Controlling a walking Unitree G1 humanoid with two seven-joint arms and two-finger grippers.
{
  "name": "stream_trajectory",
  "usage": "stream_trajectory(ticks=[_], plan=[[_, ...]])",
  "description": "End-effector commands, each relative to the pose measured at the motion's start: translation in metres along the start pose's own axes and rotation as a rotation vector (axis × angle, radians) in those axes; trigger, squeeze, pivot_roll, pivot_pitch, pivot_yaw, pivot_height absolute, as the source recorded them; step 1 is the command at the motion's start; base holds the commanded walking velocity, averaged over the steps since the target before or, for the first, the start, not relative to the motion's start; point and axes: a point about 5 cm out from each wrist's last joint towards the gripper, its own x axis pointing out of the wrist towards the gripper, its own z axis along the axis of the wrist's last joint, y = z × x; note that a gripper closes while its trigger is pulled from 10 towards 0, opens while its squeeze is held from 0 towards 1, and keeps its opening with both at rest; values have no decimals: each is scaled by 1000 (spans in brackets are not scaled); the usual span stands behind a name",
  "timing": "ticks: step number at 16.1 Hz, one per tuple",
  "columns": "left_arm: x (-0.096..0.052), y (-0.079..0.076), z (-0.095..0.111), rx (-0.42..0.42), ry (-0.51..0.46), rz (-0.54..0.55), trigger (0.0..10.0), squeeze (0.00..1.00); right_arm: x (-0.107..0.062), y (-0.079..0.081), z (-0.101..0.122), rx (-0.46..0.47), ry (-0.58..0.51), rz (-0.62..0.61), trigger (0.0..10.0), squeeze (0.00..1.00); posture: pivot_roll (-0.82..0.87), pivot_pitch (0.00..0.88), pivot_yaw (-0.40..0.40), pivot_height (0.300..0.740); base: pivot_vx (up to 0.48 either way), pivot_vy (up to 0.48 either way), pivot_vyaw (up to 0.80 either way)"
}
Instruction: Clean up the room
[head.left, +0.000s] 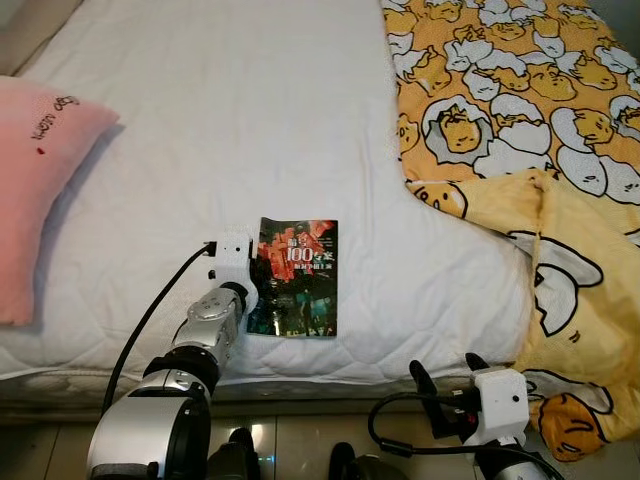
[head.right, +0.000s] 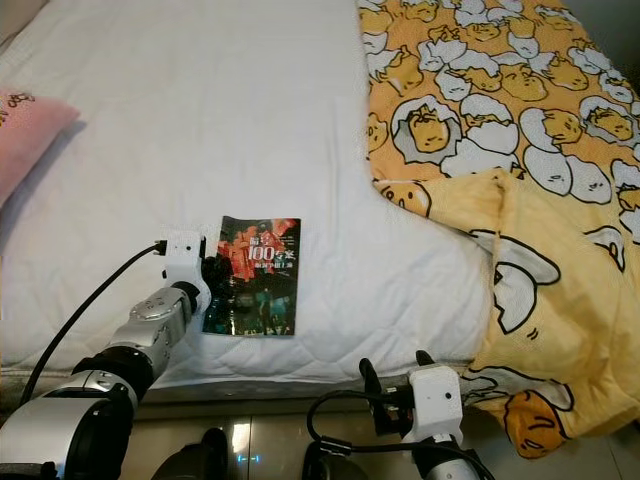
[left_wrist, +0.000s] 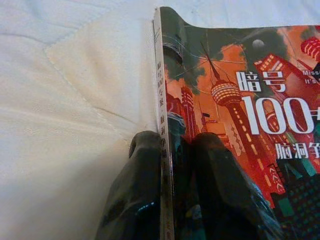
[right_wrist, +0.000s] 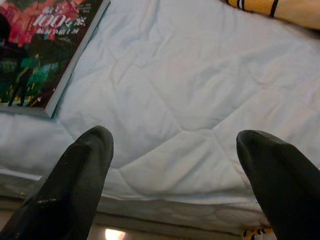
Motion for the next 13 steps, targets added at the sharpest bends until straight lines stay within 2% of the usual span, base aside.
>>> stream_trajectory(ticks=[1, 4, 5, 6, 7, 8, 9, 11, 12, 13], plan=[[-2, -18, -29, -15, 125, -66, 0, 0, -4, -8, -7, 10, 34, -34, 10000, 0, -107, 257, -124, 740, 0, 0, 0], [2, -15, 0, 19, 2, -92, 0, 0, 3, -8, -5, 12, 14, -41, 10000, 0, -92, 217, -99, 740, 0, 0, 0], [4, -40, 15, 94, -82, -226, 0, 0, 10, -10, -1, 11, -11, -49, 10000, 0, -70, 186, -80, 740, 0, 0, 0], [3, -51, 17, 86, -122, -279, 0, 0, 13, -13, 1, 7, -26, -56, 10000, 0, -63, 162, -73, 740, 0, 0, 0], [2, -54, 18, 78, -133, -292, 0, 0, 15, -14, 2, 5, -30, -59, 10000, 0, -63, 162, -73, 740, 0, 0, 0], [-1, -63, 21, 79, -174, -320, 0, 0, 23, -22, 5, 6, -48, -87, 10000, 0, -31, 118, -65, 740, 0, 0, 0], [-3, -65, 27, 82, -209, -326, 0, 0, 27, -26, 8, 7, -61, -101, 10000, 0, -19, 103, -60, 740, 0, 0, 0], [-8, -63, 43, 106, -280, -315, 0, 0, 35, -29, 13, 5, -88, -111, 10000, 0, 4, 67, -49, 740, 0, 0, 0], [-13, -49, 59, 165, -351, -270, 0, 0, 47, -32, 18, 15, -117, -127, 10000, 0, 42, 20, -36, 740, 0, 0, 0], [-15, -44, 64, 180, -377, -250, 0, 0, 50, -32, 20, 19, -129, -132, 10000, 0, 49, 4, -33, 740, 0, 0, 0]])
